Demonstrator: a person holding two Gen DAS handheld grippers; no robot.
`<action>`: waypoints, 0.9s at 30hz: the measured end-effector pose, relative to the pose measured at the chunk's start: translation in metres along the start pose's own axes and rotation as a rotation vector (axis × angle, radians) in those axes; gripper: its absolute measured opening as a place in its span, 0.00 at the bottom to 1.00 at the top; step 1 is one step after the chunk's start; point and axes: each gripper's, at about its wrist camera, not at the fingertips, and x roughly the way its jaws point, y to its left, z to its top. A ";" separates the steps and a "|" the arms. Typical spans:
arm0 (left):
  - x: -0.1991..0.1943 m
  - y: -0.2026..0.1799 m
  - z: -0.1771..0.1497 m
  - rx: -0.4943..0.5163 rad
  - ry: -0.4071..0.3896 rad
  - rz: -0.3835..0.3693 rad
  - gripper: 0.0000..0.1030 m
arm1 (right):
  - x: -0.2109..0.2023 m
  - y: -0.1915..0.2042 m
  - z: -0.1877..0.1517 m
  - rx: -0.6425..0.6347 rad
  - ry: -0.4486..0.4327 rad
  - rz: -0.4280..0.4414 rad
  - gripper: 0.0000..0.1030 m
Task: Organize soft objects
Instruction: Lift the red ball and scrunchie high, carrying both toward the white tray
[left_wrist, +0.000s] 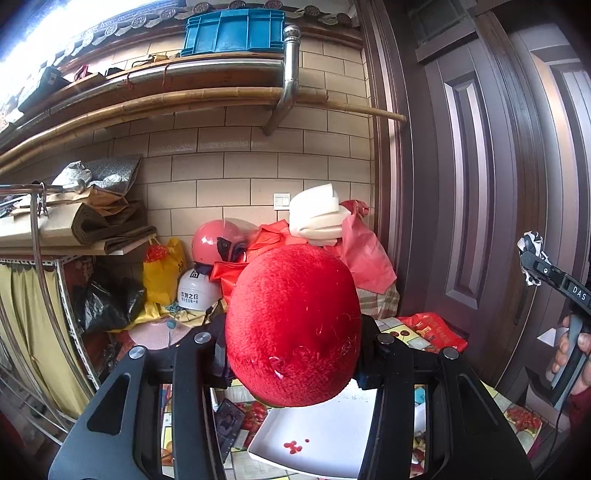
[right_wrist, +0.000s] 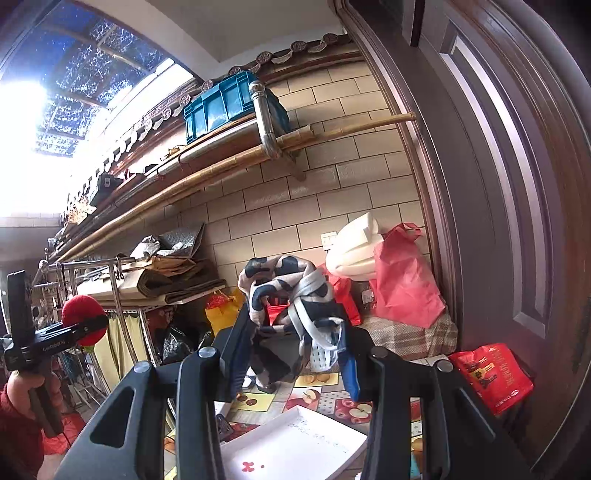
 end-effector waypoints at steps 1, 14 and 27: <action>-0.001 0.000 0.001 -0.002 -0.005 0.002 0.44 | -0.001 0.001 0.001 -0.008 -0.005 0.001 0.39; 0.010 0.007 0.004 -0.034 -0.023 0.002 0.44 | -0.004 -0.002 0.003 -0.010 -0.013 0.011 0.40; 0.035 0.008 0.011 -0.033 -0.019 -0.031 0.44 | 0.022 0.012 0.022 -0.042 -0.036 0.031 0.40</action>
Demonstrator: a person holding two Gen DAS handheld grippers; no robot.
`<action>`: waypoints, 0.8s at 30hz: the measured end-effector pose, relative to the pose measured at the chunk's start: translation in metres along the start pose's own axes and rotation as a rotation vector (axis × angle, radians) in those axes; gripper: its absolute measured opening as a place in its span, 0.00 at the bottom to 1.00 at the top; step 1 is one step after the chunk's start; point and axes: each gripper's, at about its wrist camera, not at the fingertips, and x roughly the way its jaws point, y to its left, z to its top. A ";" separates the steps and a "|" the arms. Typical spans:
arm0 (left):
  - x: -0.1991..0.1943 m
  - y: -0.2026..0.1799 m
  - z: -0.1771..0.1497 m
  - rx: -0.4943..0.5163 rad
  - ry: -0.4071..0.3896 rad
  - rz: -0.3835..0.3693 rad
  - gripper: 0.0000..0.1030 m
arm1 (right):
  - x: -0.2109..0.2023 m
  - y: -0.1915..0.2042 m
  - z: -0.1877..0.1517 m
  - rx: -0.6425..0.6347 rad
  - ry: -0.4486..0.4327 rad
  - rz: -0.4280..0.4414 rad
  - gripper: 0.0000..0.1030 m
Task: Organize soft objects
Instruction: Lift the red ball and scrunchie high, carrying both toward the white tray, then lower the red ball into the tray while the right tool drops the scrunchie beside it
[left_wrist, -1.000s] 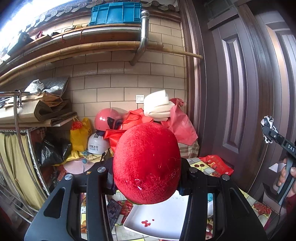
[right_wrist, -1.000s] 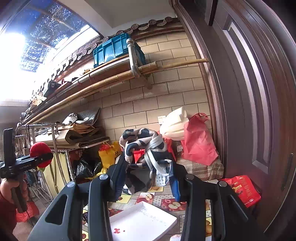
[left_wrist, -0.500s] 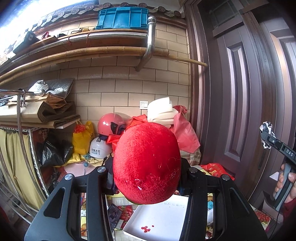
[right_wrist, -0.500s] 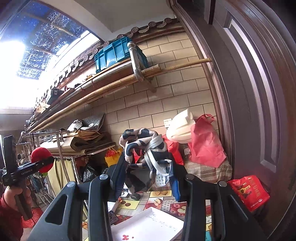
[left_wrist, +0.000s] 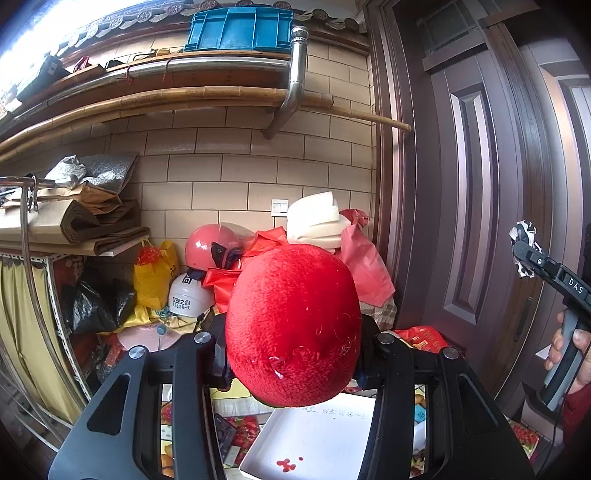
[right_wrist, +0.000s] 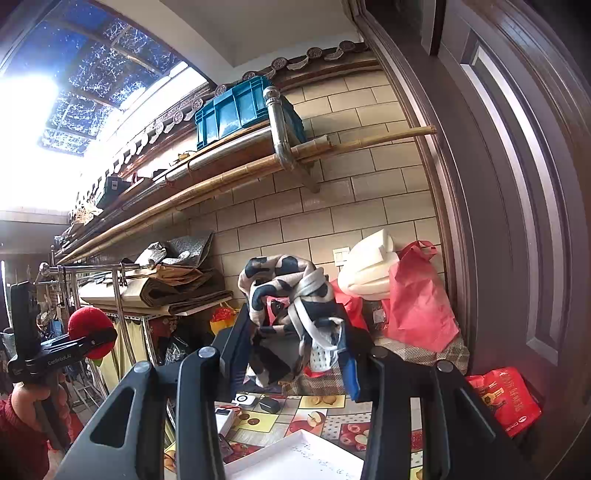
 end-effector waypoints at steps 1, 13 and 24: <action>0.003 0.000 0.000 0.000 0.004 -0.002 0.44 | 0.003 0.000 -0.002 0.002 0.006 0.003 0.40; 0.043 -0.002 -0.014 -0.012 0.071 -0.015 0.44 | 0.041 -0.007 -0.027 0.039 0.109 0.029 0.40; 0.113 0.001 -0.060 -0.026 0.219 -0.020 0.44 | 0.100 -0.022 -0.083 0.103 0.309 0.052 0.40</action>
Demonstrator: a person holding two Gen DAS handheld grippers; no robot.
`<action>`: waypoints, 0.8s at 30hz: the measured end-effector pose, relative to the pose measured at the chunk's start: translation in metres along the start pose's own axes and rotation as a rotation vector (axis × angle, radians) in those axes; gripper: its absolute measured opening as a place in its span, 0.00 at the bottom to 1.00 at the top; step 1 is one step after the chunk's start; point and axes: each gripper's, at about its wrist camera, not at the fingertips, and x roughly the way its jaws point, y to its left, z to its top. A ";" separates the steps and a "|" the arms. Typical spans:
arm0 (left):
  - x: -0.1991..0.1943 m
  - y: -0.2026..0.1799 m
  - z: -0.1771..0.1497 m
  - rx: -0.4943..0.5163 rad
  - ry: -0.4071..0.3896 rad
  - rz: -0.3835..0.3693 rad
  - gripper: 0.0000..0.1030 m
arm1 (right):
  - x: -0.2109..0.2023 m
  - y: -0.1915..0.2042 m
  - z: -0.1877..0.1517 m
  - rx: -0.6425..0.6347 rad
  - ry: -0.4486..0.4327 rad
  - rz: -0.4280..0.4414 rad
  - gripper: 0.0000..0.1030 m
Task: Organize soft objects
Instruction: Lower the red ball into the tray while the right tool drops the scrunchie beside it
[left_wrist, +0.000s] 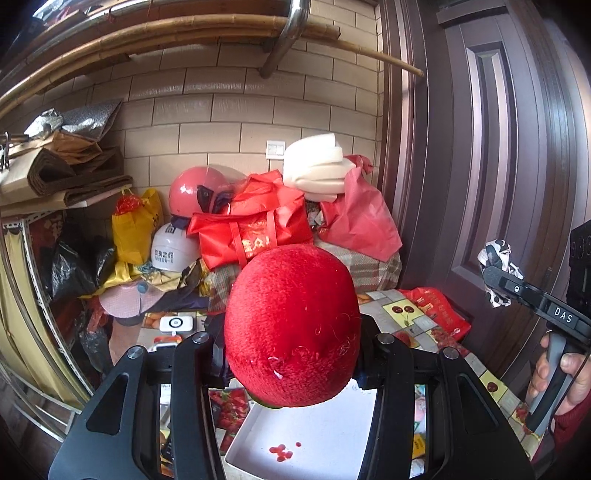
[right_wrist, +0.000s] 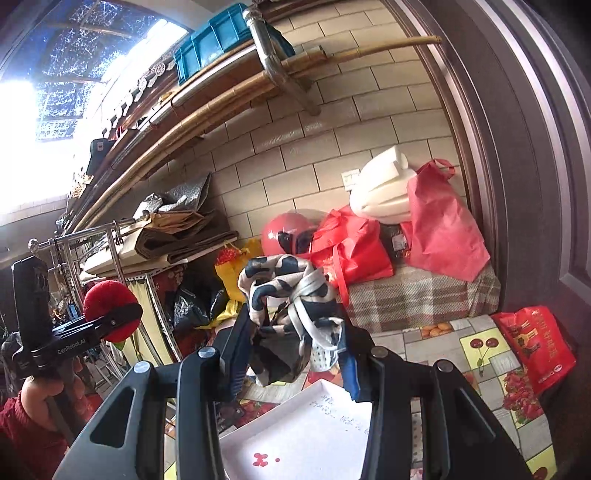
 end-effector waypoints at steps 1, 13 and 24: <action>0.015 0.001 -0.010 -0.011 0.038 -0.006 0.44 | 0.011 -0.003 -0.008 0.004 0.036 -0.004 0.40; 0.191 -0.021 -0.175 -0.061 0.547 0.011 0.44 | 0.137 -0.051 -0.148 0.138 0.535 -0.052 0.41; 0.204 -0.014 -0.193 -0.017 0.561 0.110 1.00 | 0.151 -0.038 -0.163 0.079 0.550 -0.090 1.00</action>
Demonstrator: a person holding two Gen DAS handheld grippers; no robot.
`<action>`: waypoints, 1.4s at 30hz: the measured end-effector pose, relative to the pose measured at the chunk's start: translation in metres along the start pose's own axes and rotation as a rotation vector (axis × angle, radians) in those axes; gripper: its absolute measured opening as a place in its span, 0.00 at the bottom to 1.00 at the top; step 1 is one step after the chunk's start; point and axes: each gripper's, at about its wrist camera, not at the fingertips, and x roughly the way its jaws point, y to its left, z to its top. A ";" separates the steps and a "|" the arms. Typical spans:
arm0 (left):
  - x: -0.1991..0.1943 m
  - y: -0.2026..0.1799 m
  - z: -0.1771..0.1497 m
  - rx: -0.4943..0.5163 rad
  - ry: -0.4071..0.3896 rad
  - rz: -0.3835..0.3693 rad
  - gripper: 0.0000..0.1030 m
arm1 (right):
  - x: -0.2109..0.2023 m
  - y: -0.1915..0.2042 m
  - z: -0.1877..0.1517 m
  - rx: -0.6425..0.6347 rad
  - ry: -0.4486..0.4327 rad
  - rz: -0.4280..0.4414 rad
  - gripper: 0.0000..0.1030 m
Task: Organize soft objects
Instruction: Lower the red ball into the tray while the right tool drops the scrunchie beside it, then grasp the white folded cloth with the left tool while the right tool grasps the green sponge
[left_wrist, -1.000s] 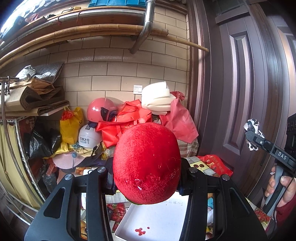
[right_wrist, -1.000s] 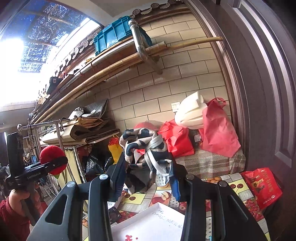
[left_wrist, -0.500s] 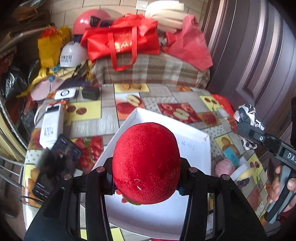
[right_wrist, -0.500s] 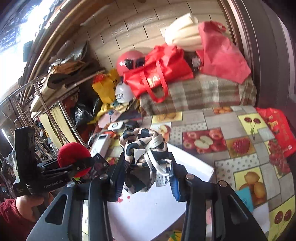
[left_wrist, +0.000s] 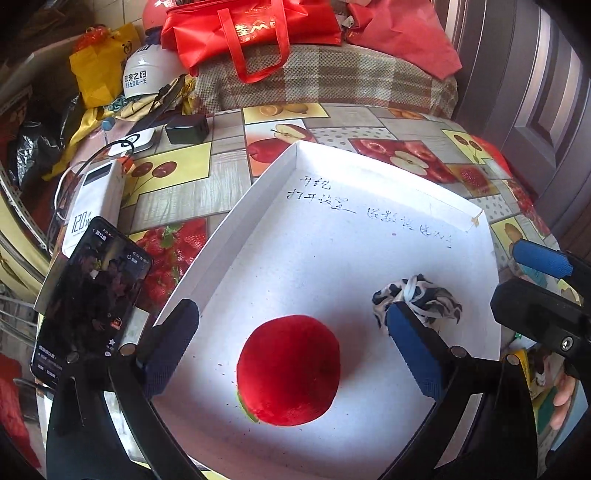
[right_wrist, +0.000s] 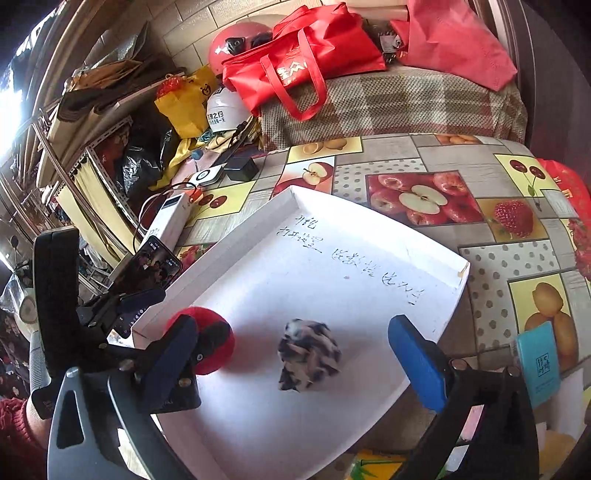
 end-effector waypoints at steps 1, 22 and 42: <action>-0.001 0.002 0.000 -0.007 0.000 0.005 1.00 | 0.000 0.000 -0.001 -0.002 -0.001 -0.003 1.00; -0.052 -0.019 -0.013 -0.023 -0.068 -0.078 1.00 | -0.082 0.001 -0.010 0.062 -0.169 -0.033 1.00; -0.075 -0.165 -0.100 0.594 0.070 -0.401 1.00 | -0.198 -0.137 -0.170 0.416 -0.187 -0.345 1.00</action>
